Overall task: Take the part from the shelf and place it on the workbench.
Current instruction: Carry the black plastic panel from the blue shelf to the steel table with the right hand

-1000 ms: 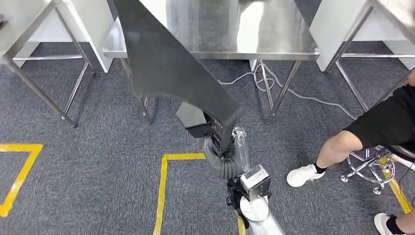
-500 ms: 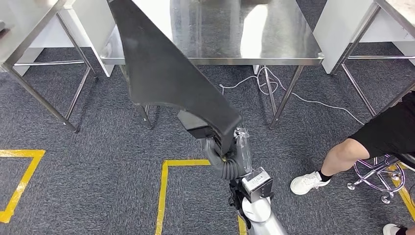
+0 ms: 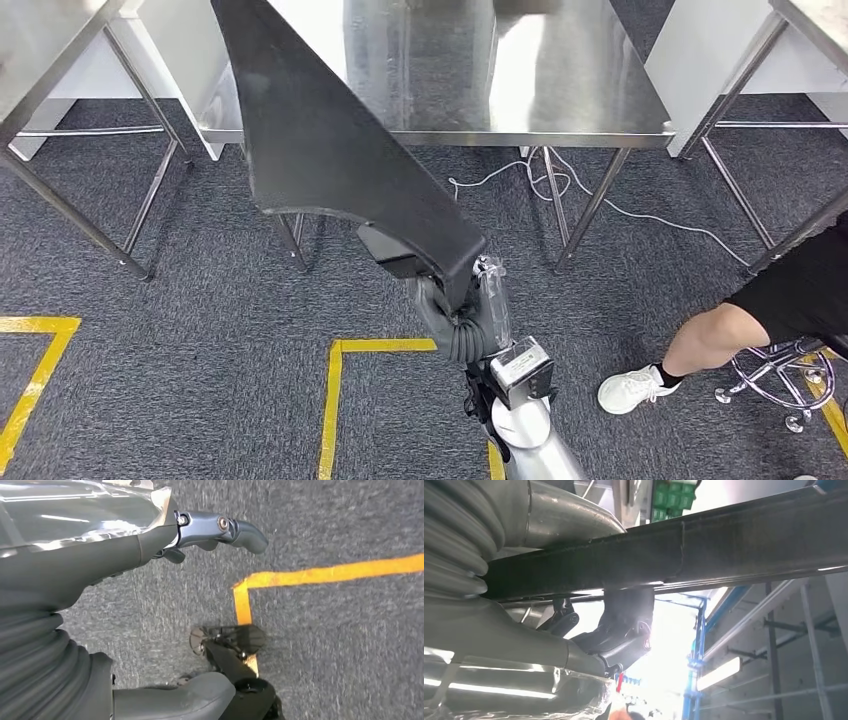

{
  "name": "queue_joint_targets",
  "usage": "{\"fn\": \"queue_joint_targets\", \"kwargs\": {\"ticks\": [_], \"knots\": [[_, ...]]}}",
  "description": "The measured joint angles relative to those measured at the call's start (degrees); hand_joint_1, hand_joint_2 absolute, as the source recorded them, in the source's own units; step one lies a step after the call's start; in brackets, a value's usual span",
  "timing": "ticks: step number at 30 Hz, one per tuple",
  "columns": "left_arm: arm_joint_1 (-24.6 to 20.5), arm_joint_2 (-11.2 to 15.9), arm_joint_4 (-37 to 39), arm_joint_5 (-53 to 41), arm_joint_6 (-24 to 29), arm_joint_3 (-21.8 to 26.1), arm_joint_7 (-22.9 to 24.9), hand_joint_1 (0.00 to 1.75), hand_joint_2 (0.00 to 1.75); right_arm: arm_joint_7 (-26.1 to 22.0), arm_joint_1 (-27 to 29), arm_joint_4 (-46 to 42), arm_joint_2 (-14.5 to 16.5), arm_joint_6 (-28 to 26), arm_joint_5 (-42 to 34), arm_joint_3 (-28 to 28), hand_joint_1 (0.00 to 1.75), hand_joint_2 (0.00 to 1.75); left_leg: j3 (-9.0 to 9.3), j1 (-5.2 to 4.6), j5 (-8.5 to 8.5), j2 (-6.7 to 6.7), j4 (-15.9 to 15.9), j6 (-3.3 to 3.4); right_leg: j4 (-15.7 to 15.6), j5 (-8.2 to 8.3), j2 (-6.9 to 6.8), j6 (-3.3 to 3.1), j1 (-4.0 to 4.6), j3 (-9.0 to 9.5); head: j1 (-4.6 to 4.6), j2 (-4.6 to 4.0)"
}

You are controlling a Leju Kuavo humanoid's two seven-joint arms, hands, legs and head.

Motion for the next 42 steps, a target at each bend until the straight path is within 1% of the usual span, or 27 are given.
{"fn": "queue_joint_targets", "kwargs": {"ticks": [1,4,5,6,7,9,11,12,13,15,17,18,20,21,22,23,25,26,27,29,31,34,36,37,40,41,42], "knots": [[0.0,0.0,0.0,0.0,0.0,0.0,0.0,0.0,1.75,0.0,-0.2,0.0,0.1,0.0,0.0,0.0,1.71,1.75,0.72,-0.02,-0.26,-0.03,-0.5,0.74,2.8,-0.25,-0.03,0.24,0.03,-1.43,0.05,0.0],[0.0,0.0,0.0,0.0,0.0,0.0,0.0,0.0,1.75,0.1,-0.1,0.0,0.0,0.0,0.1,-0.1,1.71,1.75,2.13,0.04,-1.32,-0.12,-0.8,1.43,13.4,-3.09,-0.04,0.22,-0.29,-9.06,0.22,0.0],[0.0,0.0,0.0,0.0,0.0,0.0,0.0,0.0,1.75,0.1,0.0,0.0,-0.1,0.0,0.1,-0.1,1.71,1.75,2.73,0.04,-1.85,-0.21,-0.8,1.4,15.0,-3.82,-0.04,0.51,-0.42,-10.98,0.27,0.0],[0.0,0.0,0.0,0.0,0.0,0.0,0.0,0.0,1.75,0.1,0.1,0.0,-0.2,0.0,0.1,-0.1,1.71,1.75,3.45,0.05,-2.43,-0.3,-0.8,1.31,14.7,-3.76,-0.06,0.95,-0.55,-11.96,0.31,0.0],[0.0,0.0,0.0,0.0,-0.1,0.0,0.0,0.0,1.75,0.1,0.1,0.1,-0.2,0.0,0.1,-0.2,1.71,1.75,4.3,0.07,-3.05,-0.39,-0.8,1.15,12.5,-2.6,-0.09,1.45,-0.67,-11.96,0.35,0.0],[0.1,-0.1,0.0,-0.1,-0.3,0.0,0.0,0.0,1.75,0.1,0.1,0.1,-0.3,0.0,0.1,-0.2,1.71,1.75,5.74,0.05,-4.4,-0.48,-0.8,0.65,4.9,2.45,-0.38,2.48,-0.89,-10.35,0.5,0.0],[0.0,-0.1,0.0,-0.1,-0.3,0.1,0.0,0.0,1.75,0.1,0.1,0.2,-0.3,0.0,0.1,-0.2,1.71,1.75,6.51,-0.1,-5.73,-0.47,-0.8,-0.11,0.0,6.24,-0.92,2.05,-0.71,-9.06,0.65,0.0],[0.0,-0.1,0.0,-0.1,-0.3,0.1,0.0,0.0,1.75,0.1,0.0,0.2,-0.3,0.0,0.1,-0.2,1.71,1.75,6.88,-0.18,-6.09,-0.4,-0.7,-0.55,-0.8,6.98,-1.08,1.31,-0.61,-8.93,0.7,0.0],[-0.1,-0.1,0.0,-0.1,-0.3,0.1,0.0,0.0,1.75,0.1,0.0,0.2,-0.3,0.0,0.1,-0.3,1.71,1.75,7.22,-0.16,-6.25,-0.29,-0.6,-0.9,-0.9,6.94,-1.07,0.43,-0.52,-8.61,0.68,0.0],[-0.3,-0.1,0.0,-0.1,-0.3,0.1,0.0,0.0,1.75,0.1,-0.1,0.2,-0.2,0.0,0.1,-0.4,1.71,1.75,6.35,0.12,-5.68,-0.09,1.7,-1.36,-1.1,6.96,-0.81,-0.7,-0.88,-7.75,0.57,0.0],[-0.4,-0.2,0.0,-0.1,-0.3,0.1,0.0,0.0,1.75,0.1,-0.3,0.2,0.0,0.0,0.0,-0.4,1.71,1.75,2.34,0.44,-5.72,-0.04,8.0,-1.78,-1.3,6.33,-0.68,-1.63,-1.04,-6.6,0.4,0.0],[-0.3,-0.2,0.0,-0.2,-0.3,0.1,0.0,0.0,1.75,0.1,-0.3,0.2,0.1,0.0,0.0,-0.5,1.71,1.75,-0.16,0.54,-6.87,-0.04,11.7,-2.09,-1.3,5.82,-0.62,-2.0,-0.92,-6.1,0.35,0.0],[-0.1,-0.2,0.0,-0.3,-0.4,0.1,0.1,0.0,1.75,0.1,-0.3,0.2,0.2,0.0,0.1,-0.5,1.71,1.75,-4.2,0.75,-10.65,-0.02,15.7,-2.66,-1.3,4.72,-0.4,-2.19,-0.77,-4.92,0.31,0.0],[0.0,-0.2,0.0,-0.4,-0.4,0.1,0.1,0.0,1.75,0.1,-0.3,0.3,0.2,0.0,0.1,-0.5,1.71,1.75,-5.2,0.83,-11.6,-0.01,15.5,-2.8,-1.3,4.15,-0.27,-2.12,-0.74,-4.19,0.29,0.0],[0.0,-0.2,0.0,-0.4,-0.4,0.1,0.1,0.0,1.75,0.1,-0.3,0.3,0.2,0.0,0.1,-0.5,1.71,1.75,-5.27,0.89,-10.81,0.0,13.4,-2.82,-1.3,3.52,-0.18,-2.0,-0.72,-3.34,0.28,0.0],[0.0,-0.1,0.0,-0.4,-0.4,0.1,0.1,0.0,1.75,0.1,-0.3,0.3,0.2,0.0,0.1,-0.5,1.71,1.75,-4.66,0.92,-8.58,0.02,10.2,-2.72,-1.4,2.91,-0.14,-1.86,-0.72,-2.51,0.28,0.0],[0.0,-0.1,0.0,-0.4,-0.4,0.1,0.1,0.0,1.75,0.1,-0.4,0.3,0.2,0.0,0.1,-0.5,1.71,1.75,-2.89,0.76,-2.19,0.12,3.8,-2.11,-1.4,1.74,-0.05,-1.38,-0.63,-1.19,0.29,0.0],[0.0,-0.1,0.0,-0.4,-0.4,0.1,0.2,0.0,1.75,0.1,-0.4,0.3,0.2,0.0,0.1,-0.5,1.71,1.75,-2.37,0.54,-0.26,0.16,2.2,-1.69,-1.5,1.33,0.01,-1.05,-0.56,-0.84,0.29,0.0],[0.0,-0.1,0.0,-0.4,-0.4,0.1,0.2,0.0,1.75,0.2,-0.5,0.4,0.2,0.0,0.1,-0.5,1.71,1.75,-2.12,0.29,0.72,0.15,1.6,-1.16,-1.4,1.2,0.07,-0.62,-0.47,-0.5,0.28,0.0],[-0.1,-0.1,0.0,-0.4,-0.4,0.1,0.2,0.0,1.75,0.3,-0.5,0.4,0.2,0.0,0.1,-0.5,1.71,1.75,-1.32,-0.02,0.5,0.04,1.0,-0.08,-0.7,1.5,0.11,0.43,-0.21,-0.39,0.24,0.0],[-0.1,-0.1,0.0,-0.4,-0.3,0.2,0.2,0.0,1.75,0.4,-0.8,0.4,0.3,0.1,0.1,-0.4,1.71,1.75,0.12,0.04,0.4,-0.04,0.3,0.85,2.7,1.63,0.07,0.92,-0.08,-1.95,0.22,0.0],[-0.2,-0.2,0.0,0.0,0.0,0.2,0.1,0.0,1.75,0.7,-1.1,0.6,0.1,0.4,0.0,-0.4,1.71,1.75,1.37,0.08,-0.44,-0.2,0.0,1.54,13.0,-1.24,0.04,0.44,-0.27,-8.7,0.34,0.0],[-0.1,-0.2,0.0,0.1,0.1,0.2,0.1,0.0,1.75,0.9,-1.1,0.9,0.0,0.7,0.0,-0.4,1.71,1.75,2.1,0.05,-1.24,-0.37,0.0,1.5,15.9,-3.11,0.02,0.3,-0.32,-12.19,0.39,0.0],[-0.1,-0.3,0.0,0.1,0.1,0.2,0.1,0.0,1.75,0.9,-1.1,1.0,-0.1,0.8,0.0,-0.4,1.71,1.75,2.64,0.04,-1.68,-0.48,0.0,1.38,14.5,-2.52,0.02,0.55,-0.32,-12.5,0.42,0.0],[-0.1,-0.5,0.0,0.2,0.1,0.2,0.1,0.0,1.75,1.0,-1.2,1.2,-0.1,1.1,-0.1,-0.4,1.71,1.75,4.4,-0.05,-3.28,-0.68,0.0,0.8,3.2,4.21,-0.19,2.17,-0.3,-9.44,0.51,0.0],[-0.1,-0.6,0.0,0.3,0.2,0.3,0.1,0.0,1.75,1.0,-1.3,1.4,-0.1,1.3,-0.2,-0.4,1.71,1.75,4.73,-0.23,-3.93,-0.71,0.1,0.52,0.4,5.65,-0.36,2.08,-0.32,-8.45,0.55,0.0],[-0.1,-0.6,0.0,0.4,0.3,0.4,0.2,0.0,1.75,1.0,-1.4,1.6,0.0,1.4,-0.3,-0.4,1.71,1.75,5.0,-0.38,-4.53,-0.7,0.2,0.24,-1.0,6.29,-0.46,1.63,-0.51,-7.82,0.57,0.0]]}}
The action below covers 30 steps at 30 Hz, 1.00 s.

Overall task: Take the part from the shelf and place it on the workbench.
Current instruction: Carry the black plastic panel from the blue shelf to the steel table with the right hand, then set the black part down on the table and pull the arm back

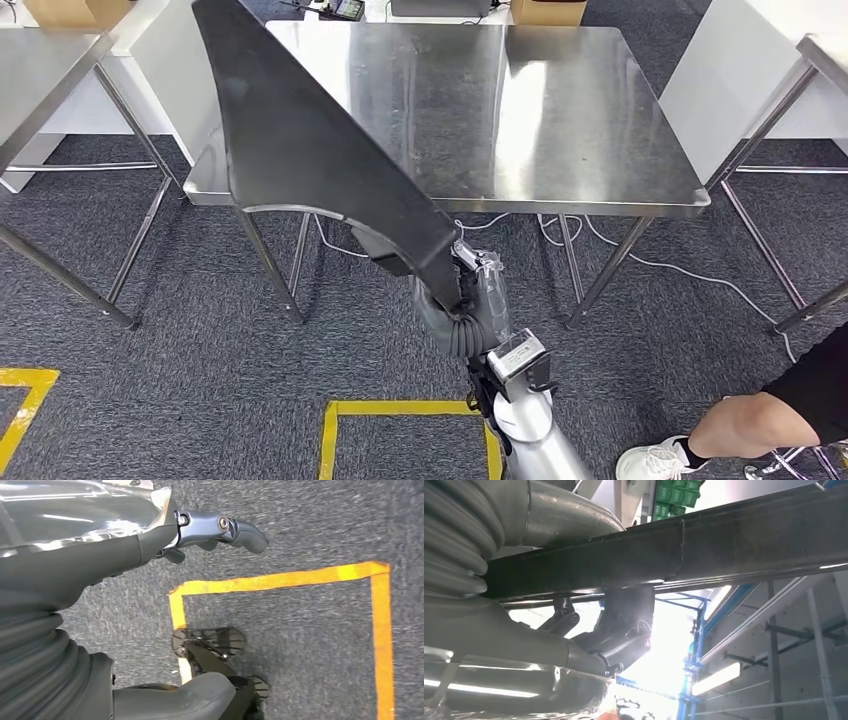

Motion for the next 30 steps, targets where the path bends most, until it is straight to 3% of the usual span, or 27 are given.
{"fn": "queue_joint_targets", "kwargs": {"ticks": [4,5,7,9,10,11,13,15,17,19,21,23,25,26,28,30], "knots": [[-0.2,0.0,-0.1,0.1,0.1,0.7,0.3,0.0,1.75,0.0,-1.1,0.9,0.7,0.5,-0.2,0.1,1.71,1.75,0.48,0.19,-2.12,0.36,2.3,-1.42,0.1,-0.83,0.32,-1.89,-0.63,1.7,-0.6,0.0],[-0.3,0.0,-0.1,-0.1,0.1,0.8,0.3,0.0,1.75,0.0,-1.4,1.0,0.9,0.5,-0.3,0.1,1.71,1.75,-0.64,0.33,-3.09,0.48,4.7,-1.73,0.1,-1.1,0.36,-2.34,-0.66,2.34,-0.77,0.0],[-0.3,0.0,-0.1,-0.4,0.0,0.8,0.3,0.0,1.75,0.0,-1.6,1.1,1.1,0.5,-0.2,0.0,1.71,1.75,-5.14,0.55,-5.99,0.6,11.9,-2.19,0.2,-1.86,0.32,-2.93,-0.6,3.13,-0.84,0.0],[-0.1,-0.1,-0.1,-0.6,0.0,0.8,0.3,0.0,1.75,0.0,-1.5,1.2,1.2,0.4,-0.1,0.0,1.71,1.75,-9.6,0.9,-7.8,0.63,16.7,-2.49,0.2,-2.78,0.38,-2.92,-0.73,3.97,-0.86,0.0],[0.0,-0.1,-0.1,-0.7,0.0,0.8,0.3,0.0,1.75,0.1,-1.4,1.2,1.2,0.4,-0.1,0.0,1.71,1.75,-10.6,1.12,-7.3,0.65,16.4,-2.66,0.2,-3.34,0.44,-2.72,-0.88,4.6,-0.87,0.0],[0.0,-0.1,-0.1,-0.7,0.0,0.8,0.2,0.0,1.75,0.1,-1.3,1.3,1.2,0.4,0.0,0.0,1.71,1.75,-10.62,1.37,-5.62,0.68,14.2,-2.86,0.2,-3.96,0.49,-2.43,-1.1,5.38,-0.86,0.0],[0.1,-0.2,0.0,-0.9,0.0,0.8,0.1,0.0,1.75,0.1,-1.3,1.3,1.2,0.2,0.2,0.0,1.71,1.75,-9.2,1.9,0.23,1.09,7.2,-3.41,0.3,-5.4,0.53,-1.59,-1.34,7.05,-0.95,0.0],[0.1,-0.3,0.2,-1.2,-0.1,0.8,0.0,0.0,1.75,0.1,-1.4,1.4,1.1,-0.3,0.8,-0.1,1.71,1.75,-7.97,1.94,3.72,1.68,3.4,-3.02,0.0,-6.6,0.52,-0.61,-1.02,7.95,-1.13,0.0],[0.0,-0.4,0.3,-1.5,-0.2,0.8,0.1,0.0,1.75,0.0,-1.4,1.3,1.1,-1.0,1.6,-0.1,1.71,1.75,-7.31,1.55,3.6,1.72,3.1,-1.71,-0.2,-6.97,0.45,0.39,-0.62,8.86,-1.15,0.0],[0.0,-0.5,0.3,-1.6,-0.2,0.8,0.2,0.0,1.75,0.0,-1.4,1.1,1.1,-1.6,2.5,-0.1,1.71,1.75,-6.23,1.31,3.34,1.36,2.8,-0.57,1.4,-7.11,0.24,0.91,-0.64,9.01,-0.92,0.0],[-0.1,-0.5,0.3,-1.8,-0.3,0.8,0.4,0.0,1.75,0.0,-1.5,0.9,1.0,-2.0,3.0,-0.1,1.71,1.75,-5.16,1.03,2.86,1.06,2.6,0.33,7.1,-7.93,0.1,0.6,-0.68,5.52,-0.7,0.0],[-0.2,-0.5,0.3,-1.9,-0.5,0.8,0.4,0.0,1.75,0.0,-1.4,0.7,0.8,-2.3,3.2,-0.2,1.71,1.75,-4.52,0.68,2.06,0.79,2.6,0.91,14.3,-10.01,0.1,-0.02,-0.42,-0.11,-0.6,0.0],[-0.1,-0.5,0.3,-2.0,-0.7,0.8,0.5,0.0,1.75,0.0,-1.1,0.7,0.4,-2.4,3.4,-0.3,1.71,1.75,-3.5,0.13,1.07,0.49,2.6,1.3,16.3,-11.26,0.1,-0.35,0.16,-3.77,-0.57,0.0],[-0.1,-0.5,0.3,-1.9,-0.6,0.8,0.6,0.0,1.75,0.0,-1.1,0.7,0.3,-2.5,3.5,-0.4,1.71,1.75,-2.79,-0.23,0.54,0.37,2.5,1.46,14.7,-10.45,0.11,-0.42,0.57,-4.22,-0.56,0.0],[-0.1,-0.7,0.4,-1.6,-0.4,0.8,0.9,0.0,1.75,0.0,-1.4,0.7,0.2,-2.5,3.6,-0.4,1.71,1.75,-1.49,-0.84,-0.57,0.25,2.5,1.68,7.9,-5.64,0.16,-0.94,1.72,-3.22,-0.65,0.0],[-0.2,-0.9,0.5,-1.3,0.1,0.9,1.2,0.0,1.75,0.0,-2.1,0.9,0.2,-2.5,3.8,-0.4,1.71,1.75,-0.63,-1.08,-1.71,0.1,2.3,1.5,3.0,-2.46,0.36,-2.28,2.6,-2.05,-0.75,0.0]]}}
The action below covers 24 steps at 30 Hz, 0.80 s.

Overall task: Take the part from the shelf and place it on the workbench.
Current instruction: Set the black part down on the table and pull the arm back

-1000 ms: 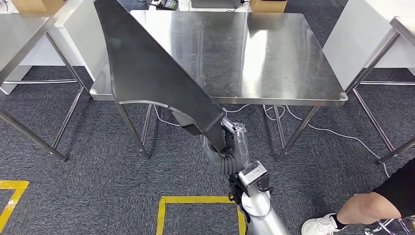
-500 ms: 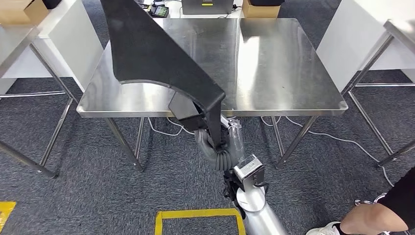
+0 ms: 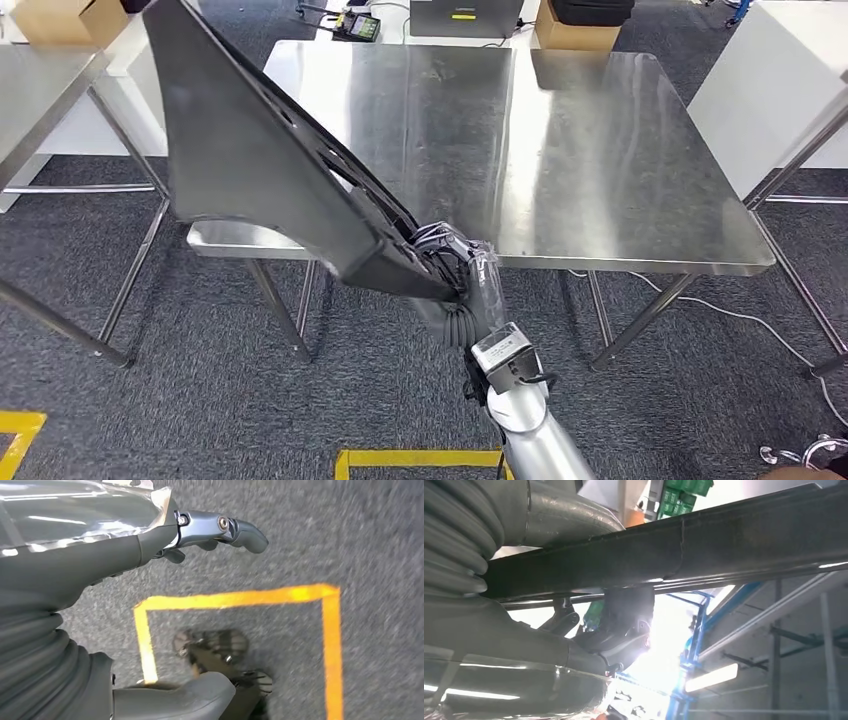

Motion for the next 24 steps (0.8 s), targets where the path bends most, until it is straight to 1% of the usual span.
{"fn": "queue_joint_targets", "kwargs": {"ticks": [1,2,4,5,6,7,8,9,10,11,12,13,14,15,16,17,18,19,20,21,22,23,24], "knots": [[-0.1,-0.1,0.0,0.1,0.2,0.1,0.1,0.0,1.75,0.0,-0.3,0.1,0.1,0.0,0.1,0.0,1.71,1.75,0.32,-0.01,-0.13,-0.05,0.2,-0.2,-1.0,0.44,0.14,-0.72,0.13,0.27,-0.05,0.0],[-0.1,-0.1,0.0,0.2,0.3,0.2,0.2,0.0,1.75,0.0,-0.7,0.3,0.2,0.0,0.1,0.0,1.71,1.75,0.74,0.02,-0.09,-0.05,0.3,-0.48,-1.6,0.3,0.22,-1.44,0.1,0.79,0.11,0.0],[-0.1,-0.1,0.0,0.3,0.4,0.2,0.4,0.0,1.75,0.0,-1.3,0.5,0.5,0.0,0.2,0.1,1.71,1.75,1.16,0.13,-0.01,0.13,1.5,-0.97,-2.9,1.33,0.3,-2.29,-0.54,2.84,0.28,0.0],[-0.1,-0.1,0.0,0.3,0.4,0.3,0.4,0.0,1.75,0.0,-1.7,0.7,0.6,0.0,0.2,0.1,1.71,1.75,0.58,0.26,-0.19,0.2,3.1,-1.3,-3.2,1.59,0.29,-2.65,-0.88,4.01,0.26,0.0],[-0.2,-0.1,0.0,0.3,0.4,0.3,0.4,0.0,1.75,0.0,-2.1,0.9,0.8,0.0,0.2,0.2,1.71,1.75,-0.89,0.49,-0.67,0.26,5.6,-1.68,-3.4,1.57,0.27,-2.8,-1.18,4.9,0.19,0.0],[-0.3,-0.1,0.0,0.4,0.4,0.3,0.4,0.0,1.75,0.0,-2.5,1.1,0.9,0.0,0.3,0.3,1.71,1.75,-3.0,0.79,-1.46,0.3,8.7,-2.14,-3.4,1.24,0.24,-2.87,-1.23,5.37,0.11,0.0],[-0.3,-0.1,0.0,0.5,0.4,0.3,0.4,0.0,1.75,0.0,-2.8,1.3,1.0,0.0,0.3,0.3,1.71,1.75,-5.43,1.18,-2.81,0.3,11.5,-2.64,-3.4,0.78,0.26,-2.88,-1.34,5.71,0.02,0.0],[-0.3,-0.1,0.0,0.5,0.5,0.3,0.4,0.0,1.75,0.0,-2.9,1.5,1.0,0.0,0.3,0.4,1.71,1.75,-7.57,1.57,-4.2,0.32,13.2,-3.12,-3.4,0.28,0.33,-2.69,-1.5,6.09,0.07,0.0],[-0.3,0.0,0.0,0.6,0.5,0.3,0.4,0.0,1.75,0.0,-2.9,1.8,1.0,0.0,0.3,0.4,1.71,1.75,-8.96,1.94,-4.94,0.37,13.5,-3.62,-3.4,-0.25,0.43,-2.41,-1.71,6.61,0.02,0.0],[-0.2,0.0,0.0,0.6,0.5,0.3,0.4,0.0,1.75,0.0,-2.9,2.0,1.0,0.0,0.3,0.4,1.71,1.75,-9.5,2.32,-4.36,0.44,12.0,-4.1,-3.4,-0.85,0.53,-2.07,-1.99,7.31,0.0,0.0],[-0.2,0.0,0.0,0.6,0.5,0.3,0.4,0.0,1.75,0.0,-3.0,2.2,1.0,0.0,0.3,0.5,1.71,1.75,-9.25,2.7,-2.31,0.53,9.1,-4.58,-3.4,-1.51,0.59,-1.68,-2.28,8.12,0.02,0.0],[-0.1,0.1,0.0,0.7,0.5,0.3,0.4,0.0,1.75,0.0,-3.0,2.4,1.0,0.0,0.4,0.5,1.71,1.75,-8.51,3.02,1.05,0.73,5.8,-4.97,-3.4,-2.22,0.59,-1.24,-2.46,8.78,-0.04,0.0],[-0.1,0.1,0.0,0.7,0.5,0.3,0.4,0.0,1.75,0.0,-3.0,2.6,1.0,0.0,0.4,0.5,1.71,1.75,-7.9,3.11,3.47,0.94,3.0,-5.1,-3.3,-2.86,0.6,-0.79,-2.52,9.49,-0.11,0.0],[-0.2,0.1,0.1,0.7,0.5,0.3,0.4,0.0,1.75,0.0,-3.1,2.7,1.1,0.0,0.4,0.5,1.71,1.75,-7.33,3.05,5.24,1.09,1.3,-4.82,-3.3,-3.42,0.58,-0.29,-2.45,9.77,-0.2,0.0],[-0.2,0.0,0.1,0.7,0.5,0.3,0.5,0.0,1.75,0.1,-3.2,2.8,1.1,0.0,0.4,0.5,1.71,1.75,-7.09,2.89,6.02,1.2,0.7,-4.28,-3.3,-3.76,0.56,0.26,-2.3,10.09,-0.25,0.0],[-0.3,0.0,0.1,0.7,0.5,0.3,0.5,0.0,1.75,0.1,-3.4,2.9,1.3,0.0,0.4,0.5,1.71,1.75,-7.02,2.64,5.53,1.21,0.6,-3.62,-3.2,-3.89,0.58,0.75,-2.13,10.46,-0.28,0.0],[-0.3,0.0,0.0,0.7,0.5,0.3,0.5,0.0,1.75,0.0,-3.6,2.9,1.4,0.0,0.4,0.5,1.71,1.75,-6.6,2.58,5.65,1.07,0.4,-2.93,-3.0,-3.94,0.54,1.16,-1.98,10.39,-0.26,0.0],[-0.3,0.0,0.0,0.7,0.5,0.3,0.5,0.0,1.75,0.1,-3.7,2.9,1.5,0.0,0.5,0.5,1.71,1.75,-6.19,2.57,5.56,0.99,0.2,-2.4,-2.0,-3.8,0.47,1.47,-1.99,10.17,-0.2,0.0],[-0.4,0.0,0.0,0.8,0.7,0.4,0.5,0.0,1.75,0.0,-3.9,2.9,1.5,0.0,0.5,0.5,1.71,1.75,-5.66,2.55,5.43,0.91,-0.1,-1.94,0.0,-3.72,0.4,1.58,-2.03,9.01,-0.17,0.0],[-0.4,0.0,0.0,0.8,1.1,0.4,0.5,0.0,1.75,0.0,-4.0,3.0,1.4,0.0,0.6,0.5,1.71,1.75,-5.1,2.6,5.21,0.8,-0.3,-1.55,3.2,-3.89,0.31,1.64,-2.12,6.97,-0.03,0.0],[-0.4,0.0,0.0,0.9,1.6,0.4,0.5,0.0,1.75,0.0,-4.1,3.1,1.4,0.0,0.6,0.5,1.71,1.75,-4.67,2.58,4.84,0.76,-0.4,-1.3,7.0,-4.45,0.25,1.61,-2.26,4.37,0.1,0.0],[-0.5,-0.1,0.0,1.0,2.1,0.5,0.5,0.0,1.75,0.0,-4.2,3.3,1.3,0.0,0.6,0.5,1.71,1.75,-4.28,2.55,4.41,0.68,-0.5,-1.16,10.5,-5.56,0.22,1.5,-2.3,1.53,0.21,0.0],[-0.5,-0.2,0.0,1.0,2.5,0.6,0.6,0.0,1.75,0.0,-4.3,3.5,1.2,-0.1,0.6,0.5,1.71,1.75,-3.84,2.51,3.93,0.6,-0.5,-1.1,13.0,-6.76,0.21,1.45,-2.33,-0.89,0.35,0.0]]}}
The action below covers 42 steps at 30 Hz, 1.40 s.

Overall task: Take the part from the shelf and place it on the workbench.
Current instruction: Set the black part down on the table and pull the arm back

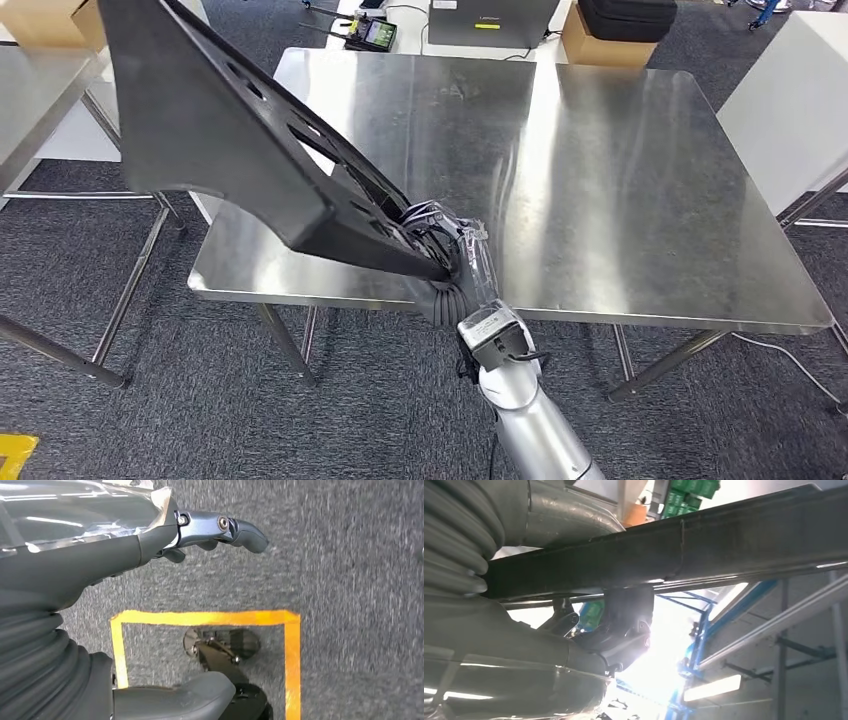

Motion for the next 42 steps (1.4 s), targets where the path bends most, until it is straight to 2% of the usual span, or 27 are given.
{"fn": "queue_joint_targets", "kwargs": {"ticks": [1,2,3,4,5,6,7,8,9,13,16,20,26,30,34,38,42], "knots": [[0.0,-0.1,0.0,0.0,0.3,0.1,0.0,0.0,1.75,0.0,0.0,0.3,-0.1,-0.1,0.0,0.0,1.71,1.75,0.57,-0.05,-0.53,-0.11,0.0,0.01,0.7,-0.8,-0.01,0.04,-0.03,-1.56,0.03,0.0],[0.0,-0.3,0.0,0.0,0.4,0.2,0.0,0.0,1.75,0.0,-0.1,0.5,-0.2,-0.3,0.1,0.0,1.71,1.75,1.25,-0.1,-1.09,-0.2,0.0,-0.03,-0.4,-0.7,-0.02,0.28,-0.03,-2.15,0.07,0.0],[0.0,-0.4,0.0,0.0,0.5,0.3,0.0,0.0,1.75,0.1,-0.2,0.7,-0.2,-0.5,0.3,0.0,1.71,1.75,2.05,-0.14,-1.65,-0.28,0.0,-0.12,-3.3,0.72,-0.05,0.69,-0.03,-1.77,0.13,0.0],[0.0,-0.5,0.0,0.0,0.5,0.5,0.0,0.0,1.75,0.2,-0.5,1.0,-0.2,-1.0,0.7,0.1,1.71,1.75,2.81,-0.17,-2.22,-0.33,0.0,-0.27,-7.3,3.29,-0.15,1.13,-0.01,-0.92,0.15,0.0],[0.0,-0.6,0.0,0.0,0.5,0.6,0.1,0.0,1.75,0.6,-0.9,1.3,-0.2,-1.6,1.5,0.2,1.71,1.75,3.55,-0.26,-2.79,-0.34,0.0,-0.51,-10.9,6.13,-0.32,1.28,0.13,-0.16,0.17,0.0],[-0.1,-0.7,0.0,0.0,0.5,0.7,0.1,0.0,1.75,1.2,-1.5,1.9,-0.2,-2.6,2.9,0.4,1.71,1.75,4.0,-0.36,-3.29,-0.32,0.0,-0.83,-13.5,8.38,-0.45,1.0,0.31,0.65,0.28,0.0],[-0.2,-0.7,0.0,0.0,0.5,0.8,0.1,0.0,1.75,2.2,-2.3,2.5,-0.3,-3.7,4.9,0.7,1.71,1.75,4.32,-0.46,-3.63,-0.27,-0.1,-1.16,-14.8,9.86,-0.49,0.48,0.48,1.05,0.33,0.0],[-0.3,-0.8,0.0,0.0,0.4,0.8,0.2,0.0,1.75,3.8,-3.4,3.4,-0.2,-5.3,7.7,1.1,1.71,1.75,4.55,-0.56,-3.73,-0.19,-0.2,-1.51,-15.1,10.36,-0.45,-0.16,0.55,1.27,0.4,0.0],[-0.3,-0.8,0.0,-0.1,0.4,0.9,0.4,0.0,1.75,5.8,-4.7,4.6,-0.2,-6.8,11.2,1.6,1.71,1.75,4.64,-0.58,-3.85,-0.06,-0.3,-1.58,-15.3,10.45,-0.28,-0.59,0.49,1.66,0.46,0.0],[-0.9,-0.8,0.0,-0.9,0.2,1.0,1.4,0.0,1.75,15.4,-13.3,14.0,0.5,-11.1,27.2,3.5,1.71,1.75,5.26,-0.41,-3.83,0.31,-1.2,-0.84,-15.7,10.6,0.29,-0.91,0.37,2.14,0.18,0.0],[-1.5,-0.8,0.0,-1.7,-0.2,0.9,2.0,0.0,1.75,22.2,-21.3,24.8,1.7,-11.5,36.7,4.5,1.71,1.75,5.89,-0.36,-4.16,0.32,-2.3,-0.81,-15.7,10.32,0.35,-1.31,0.42,2.15,0.17,0.0],[-1.6,-0.8,0.0,-2.4,-1.2,0.9,2.7,0.0,1.75,29.9,-30.0,40.1,3.2,-10.6,46.1,6.1,1.71,1.75,6.16,-0.3,-4.24,0.31,-2.9,-0.87,-15.7,10.23,0.33,-1.47,0.52,2.19,0.16,0.0],[-1.4,-0.8,0.0,-2.9,-1.8,0.9,3.0,0.0,1.75,36.3,-36.2,55.1,3.5,-6.7,52.1,8.5,1.71,1.75,6.26,-0.25,-3.97,0.32,-3.0,-1.34,-15.7,10.24,0.3,-1.57,0.65,2.28,0.17,0.0],[-1.2,-0.8,0.0,-2.9,-1.8,0.9,2.9,0.0,1.75,39.7,-37.5,59.8,3.2,-3.3,54.7,9.7,1.71,1.75,6.37,-0.26,-3.98,0.33,-3.0,-1.71,-15.7,10.24,0.28,-1.57,0.65,2.37,0.19,0.0],[-0.7,-0.7,0.0,-2.4,-1.8,1.1,2.3,0.0,1.75,41.1,-38.0,63.4,2.4,1.0,56.1,10.7,1.71,1.75,6.44,-0.33,-4.05,0.34,-3.0,-1.9,-15.7,10.24,0.27,-1.57,0.61,2.43,0.19,0.0],[-0.4,-0.6,0.0,-2.2,-1.7,1.2,1.9,0.0,1.75,42.0,-37.9,65.3,2.0,3.1,56.6,11.3,0.0,0.0,6.53,-0.42,-4.11,0.35,-3.0,-1.97,-15.7,10.22,0.27,-1.55,0.52,2.51,0.19,0.0],[-0.3,-0.5,0.0,-2.2,-1.2,1.3,1.9,0.0,1.75,43.2,-37.4,66.5,1.4,4.2,57.0,11.5,0.0,0.0,6.54,-0.44,-4.13,0.36,-3.0,-1.99,-15.8,10.22,0.27,-1.54,0.48,2.58,0.2,0.0]]}}
